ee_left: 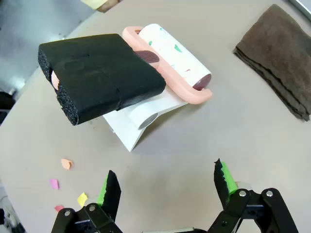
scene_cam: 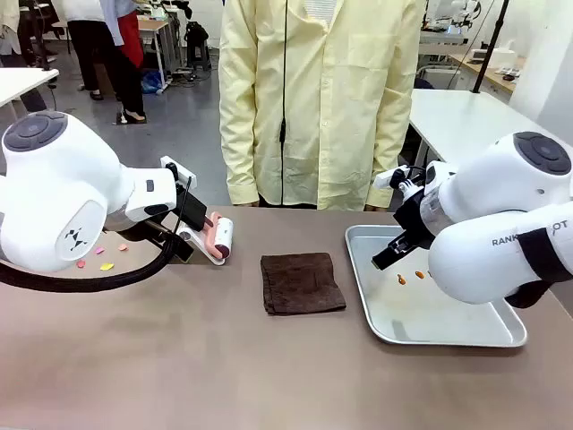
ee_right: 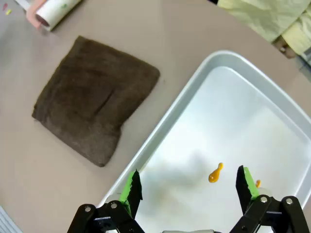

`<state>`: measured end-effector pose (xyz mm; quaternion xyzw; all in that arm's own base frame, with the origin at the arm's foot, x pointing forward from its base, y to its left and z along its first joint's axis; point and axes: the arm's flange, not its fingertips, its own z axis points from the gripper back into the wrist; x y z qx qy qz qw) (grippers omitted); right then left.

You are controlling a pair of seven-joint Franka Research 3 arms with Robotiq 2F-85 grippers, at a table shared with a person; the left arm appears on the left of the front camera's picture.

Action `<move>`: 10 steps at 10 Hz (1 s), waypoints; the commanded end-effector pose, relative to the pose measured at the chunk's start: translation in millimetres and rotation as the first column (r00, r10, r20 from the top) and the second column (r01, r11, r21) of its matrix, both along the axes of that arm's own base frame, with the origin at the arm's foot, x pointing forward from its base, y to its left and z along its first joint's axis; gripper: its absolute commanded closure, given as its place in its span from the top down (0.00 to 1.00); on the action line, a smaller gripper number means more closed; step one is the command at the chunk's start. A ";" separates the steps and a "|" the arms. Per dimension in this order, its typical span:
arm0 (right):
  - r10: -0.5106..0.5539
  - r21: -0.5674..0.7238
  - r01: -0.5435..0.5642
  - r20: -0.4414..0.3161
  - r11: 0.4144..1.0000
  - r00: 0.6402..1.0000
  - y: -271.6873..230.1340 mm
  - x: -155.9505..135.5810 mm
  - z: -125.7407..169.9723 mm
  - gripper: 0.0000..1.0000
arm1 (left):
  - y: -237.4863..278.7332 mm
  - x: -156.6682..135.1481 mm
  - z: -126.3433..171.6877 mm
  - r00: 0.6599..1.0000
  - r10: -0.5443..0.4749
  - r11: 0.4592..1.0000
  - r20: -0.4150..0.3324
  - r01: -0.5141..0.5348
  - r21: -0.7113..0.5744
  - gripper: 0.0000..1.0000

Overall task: Clean the surface of the table.
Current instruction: Hold the Lint Roller with your left hand and the towel with your right hand.

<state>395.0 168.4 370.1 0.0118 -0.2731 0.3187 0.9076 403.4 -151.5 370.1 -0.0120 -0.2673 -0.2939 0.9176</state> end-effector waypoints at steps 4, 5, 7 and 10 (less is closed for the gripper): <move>0.000 0.000 0.000 0.000 1.000 1.000 0.0 0.0 0.0 1.00 | 0.0 0.0 0.0 1.000 0.000 1.000 0.000 0.000 0.000 1.00; 0.000 0.000 0.000 0.000 1.000 1.000 0.0 0.0 0.0 1.00 | 0.0 0.0 0.0 1.000 0.000 1.000 0.000 0.000 0.000 1.00; 0.000 0.000 0.000 0.000 1.000 1.000 0.0 0.0 0.0 1.00 | 0.0 0.0 0.0 1.000 0.000 1.000 0.000 0.000 0.000 1.00; 0.000 0.000 0.000 0.000 1.000 1.000 0.0 0.0 0.0 1.00 | 0.0 0.0 0.0 1.000 0.000 1.000 0.000 0.000 0.000 1.00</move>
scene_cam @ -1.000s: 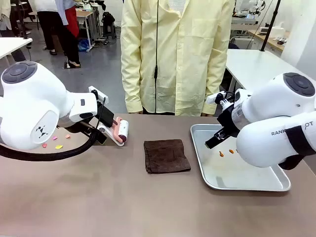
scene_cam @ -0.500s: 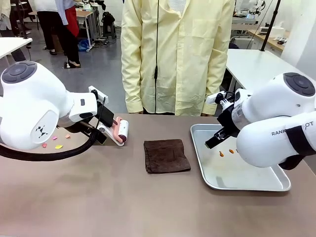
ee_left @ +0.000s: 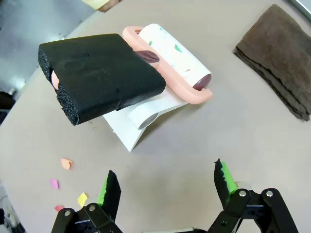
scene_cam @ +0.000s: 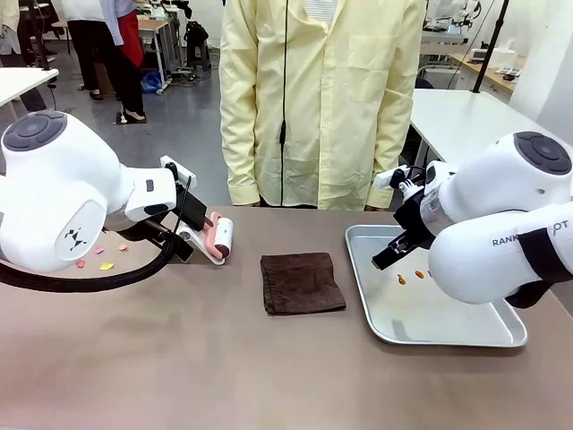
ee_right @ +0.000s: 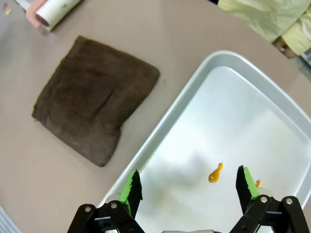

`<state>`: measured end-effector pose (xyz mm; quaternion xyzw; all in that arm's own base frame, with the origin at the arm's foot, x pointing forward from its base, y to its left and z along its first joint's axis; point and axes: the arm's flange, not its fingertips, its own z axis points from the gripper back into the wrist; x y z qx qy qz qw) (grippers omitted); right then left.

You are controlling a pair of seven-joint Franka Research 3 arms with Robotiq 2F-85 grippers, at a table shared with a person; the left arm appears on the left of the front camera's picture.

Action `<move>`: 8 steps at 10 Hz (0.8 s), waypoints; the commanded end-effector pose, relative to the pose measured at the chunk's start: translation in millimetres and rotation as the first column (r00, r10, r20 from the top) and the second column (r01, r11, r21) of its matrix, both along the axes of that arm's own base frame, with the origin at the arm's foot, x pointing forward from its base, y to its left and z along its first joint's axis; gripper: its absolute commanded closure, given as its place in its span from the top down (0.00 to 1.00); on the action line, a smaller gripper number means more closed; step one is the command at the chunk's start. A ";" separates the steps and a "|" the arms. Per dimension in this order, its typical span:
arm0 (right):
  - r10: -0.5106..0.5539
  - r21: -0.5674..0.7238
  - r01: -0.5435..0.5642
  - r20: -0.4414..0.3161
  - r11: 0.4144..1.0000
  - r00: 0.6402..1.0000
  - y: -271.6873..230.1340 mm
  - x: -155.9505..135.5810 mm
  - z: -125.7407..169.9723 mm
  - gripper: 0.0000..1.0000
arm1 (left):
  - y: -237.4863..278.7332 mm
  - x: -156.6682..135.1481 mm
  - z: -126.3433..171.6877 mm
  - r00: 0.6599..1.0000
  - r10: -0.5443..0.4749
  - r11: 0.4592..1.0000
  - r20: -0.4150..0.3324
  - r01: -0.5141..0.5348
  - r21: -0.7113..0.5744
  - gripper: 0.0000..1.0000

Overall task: Clean the surface of the table.
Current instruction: Hold the Lint Roller with your left hand and the towel with your right hand.

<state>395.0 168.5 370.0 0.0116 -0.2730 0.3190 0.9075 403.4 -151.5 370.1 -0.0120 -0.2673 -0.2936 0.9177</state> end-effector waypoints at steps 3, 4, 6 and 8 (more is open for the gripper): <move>0.000 0.001 0.000 0.000 1.000 1.000 -0.1 0.0 0.2 1.00 | -0.1 0.0 0.0 1.000 -0.001 1.000 0.000 0.001 0.000 1.00; 0.000 0.001 0.000 0.000 1.000 1.000 -0.1 0.0 0.2 1.00 | -0.1 0.0 0.0 1.000 -0.001 1.000 0.000 0.001 0.000 1.00; 0.000 0.000 0.000 0.000 1.000 1.000 0.0 0.0 0.0 1.00 | -0.1 0.0 0.0 1.000 -0.001 1.000 0.000 0.001 0.000 1.00; -0.129 0.029 0.135 -0.159 0.990 0.979 0.1 -1.8 11.8 1.00 | 3.5 -2.7 5.2 0.988 -0.100 0.990 -0.121 0.085 -0.117 1.00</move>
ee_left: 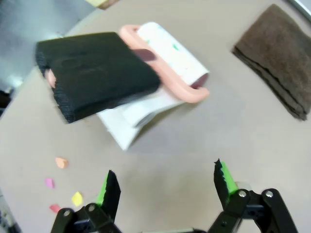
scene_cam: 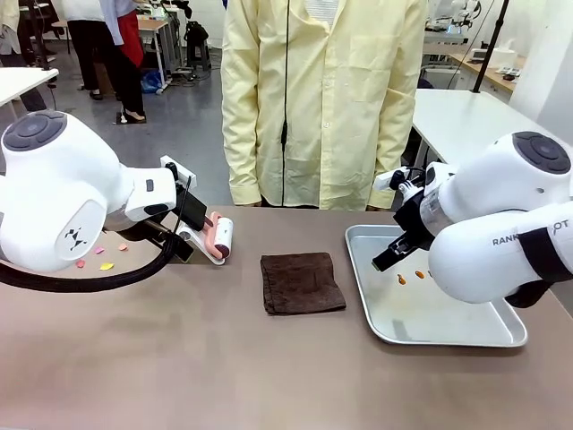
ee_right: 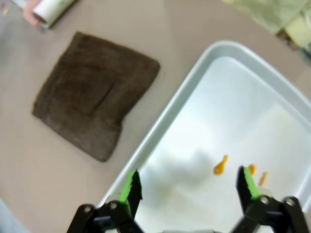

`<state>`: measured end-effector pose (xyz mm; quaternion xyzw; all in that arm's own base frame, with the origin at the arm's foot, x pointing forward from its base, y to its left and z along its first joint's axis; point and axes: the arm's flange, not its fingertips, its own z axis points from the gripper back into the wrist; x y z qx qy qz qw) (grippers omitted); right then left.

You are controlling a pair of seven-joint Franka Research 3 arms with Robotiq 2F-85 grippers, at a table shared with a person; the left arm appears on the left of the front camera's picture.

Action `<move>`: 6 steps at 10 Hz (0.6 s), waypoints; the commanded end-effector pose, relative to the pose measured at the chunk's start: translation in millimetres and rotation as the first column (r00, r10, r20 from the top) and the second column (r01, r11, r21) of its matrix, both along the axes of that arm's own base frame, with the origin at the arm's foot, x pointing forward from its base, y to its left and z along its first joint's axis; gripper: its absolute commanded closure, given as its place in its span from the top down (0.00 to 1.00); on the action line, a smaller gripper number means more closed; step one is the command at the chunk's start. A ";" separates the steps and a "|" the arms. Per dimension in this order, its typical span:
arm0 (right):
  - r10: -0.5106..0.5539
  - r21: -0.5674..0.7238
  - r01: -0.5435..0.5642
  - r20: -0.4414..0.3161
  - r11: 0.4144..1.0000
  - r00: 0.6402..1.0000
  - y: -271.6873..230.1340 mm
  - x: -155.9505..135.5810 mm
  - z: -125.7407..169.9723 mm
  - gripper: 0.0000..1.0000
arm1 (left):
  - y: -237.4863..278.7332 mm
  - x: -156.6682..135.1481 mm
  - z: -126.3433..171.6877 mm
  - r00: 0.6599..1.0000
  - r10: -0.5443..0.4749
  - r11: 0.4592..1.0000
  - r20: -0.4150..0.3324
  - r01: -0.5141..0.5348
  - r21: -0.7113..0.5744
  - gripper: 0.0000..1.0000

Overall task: Clean the surface of the table.
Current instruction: Hold the Lint Roller with your left hand and the towel with your right hand.

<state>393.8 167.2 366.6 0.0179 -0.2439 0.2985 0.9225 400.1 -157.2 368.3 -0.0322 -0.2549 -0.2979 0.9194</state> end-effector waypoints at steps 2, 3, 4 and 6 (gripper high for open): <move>-0.262 0.192 0.330 -0.309 0.924 0.914 -12.6 -9.6 44.2 1.00 | 17.6 -5.6 24.7 0.939 0.033 0.977 -0.342 -0.104 -0.189 1.00; -0.240 0.296 0.397 -0.449 0.869 0.861 -28.1 -17.5 63.5 1.00 | 24.5 -11.5 39.2 0.914 0.034 0.944 -0.405 -0.162 -0.287 1.00; -0.166 0.371 0.404 -0.532 0.836 0.830 -45.4 -28.4 74.9 1.00 | 30.4 -20.5 49.0 0.905 0.034 0.906 -0.425 -0.207 -0.369 1.00; -0.136 0.511 0.487 -0.578 0.708 0.805 -92.1 -57.3 96.7 1.00 | 58.0 -39.1 72.5 0.902 -0.084 0.803 -0.424 -0.191 -0.565 1.00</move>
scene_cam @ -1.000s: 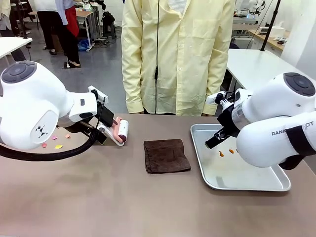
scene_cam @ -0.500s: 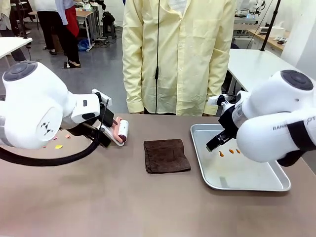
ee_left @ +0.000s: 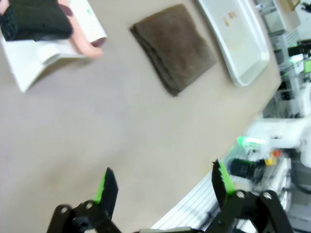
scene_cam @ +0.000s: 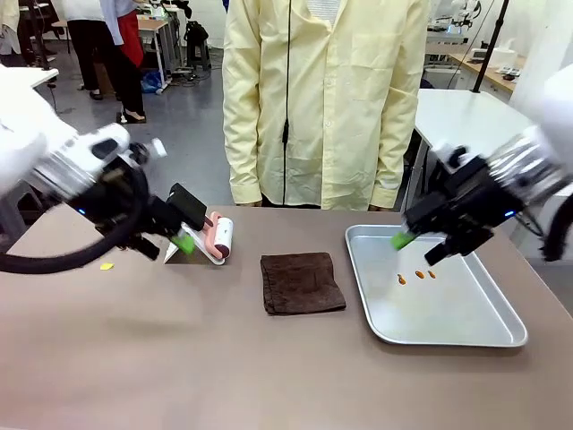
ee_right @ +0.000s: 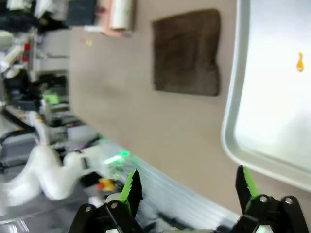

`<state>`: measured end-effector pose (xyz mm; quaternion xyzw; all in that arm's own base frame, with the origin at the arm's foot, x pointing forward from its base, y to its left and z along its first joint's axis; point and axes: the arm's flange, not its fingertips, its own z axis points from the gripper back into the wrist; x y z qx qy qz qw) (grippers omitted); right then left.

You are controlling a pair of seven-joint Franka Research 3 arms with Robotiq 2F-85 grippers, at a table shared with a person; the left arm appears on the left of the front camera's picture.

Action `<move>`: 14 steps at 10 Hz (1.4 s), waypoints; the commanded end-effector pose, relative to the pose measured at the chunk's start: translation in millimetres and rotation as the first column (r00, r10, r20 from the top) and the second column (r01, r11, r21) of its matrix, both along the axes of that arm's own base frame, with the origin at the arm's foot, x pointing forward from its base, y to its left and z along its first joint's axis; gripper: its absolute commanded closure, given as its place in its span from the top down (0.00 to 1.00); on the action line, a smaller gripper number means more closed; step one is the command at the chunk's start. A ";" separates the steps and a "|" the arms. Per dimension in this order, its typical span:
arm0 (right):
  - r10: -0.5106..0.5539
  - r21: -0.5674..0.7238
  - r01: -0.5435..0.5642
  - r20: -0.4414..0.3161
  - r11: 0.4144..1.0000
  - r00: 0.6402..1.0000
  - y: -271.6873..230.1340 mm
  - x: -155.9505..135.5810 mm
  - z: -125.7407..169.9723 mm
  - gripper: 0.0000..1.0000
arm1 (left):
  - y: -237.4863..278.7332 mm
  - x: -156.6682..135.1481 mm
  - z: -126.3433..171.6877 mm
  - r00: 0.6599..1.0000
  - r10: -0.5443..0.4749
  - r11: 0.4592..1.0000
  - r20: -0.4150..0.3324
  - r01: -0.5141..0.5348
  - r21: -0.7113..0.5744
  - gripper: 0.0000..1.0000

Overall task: Clean the surface of the table.
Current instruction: Hold the Lint Roller with your left hand and the towel with your right hand.

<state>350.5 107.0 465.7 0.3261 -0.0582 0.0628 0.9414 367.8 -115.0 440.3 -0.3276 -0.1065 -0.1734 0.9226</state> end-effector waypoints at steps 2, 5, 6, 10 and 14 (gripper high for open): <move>-0.267 0.266 0.250 0.030 0.931 0.963 -95.7 -54.0 6.0 1.00 | 88.5 -33.7 27.9 0.972 0.229 0.925 0.049 -0.201 -0.322 1.00; -0.424 0.438 0.384 -0.006 0.813 0.906 -186.6 -96.1 -5.8 1.00 | 191.9 -83.1 18.0 0.847 0.531 0.756 0.022 -0.462 -0.464 1.00; -0.479 0.499 0.430 -0.033 0.753 0.877 -217.9 -109.4 -15.5 1.00 | 226.9 -100.7 4.8 0.798 0.602 0.685 -0.015 -0.526 -0.504 1.00; -0.582 0.621 0.501 -0.088 0.602 0.808 -271.2 -134.8 -45.0 1.00 | 258.7 -144.1 -24.2 0.640 0.761 0.481 -0.106 -0.666 -0.570 1.00; -0.594 0.595 0.530 -0.107 0.604 0.797 -334.1 -111.8 -0.7 1.00 | 348.2 -91.2 24.8 0.644 0.754 0.492 -0.129 -0.684 -0.538 1.00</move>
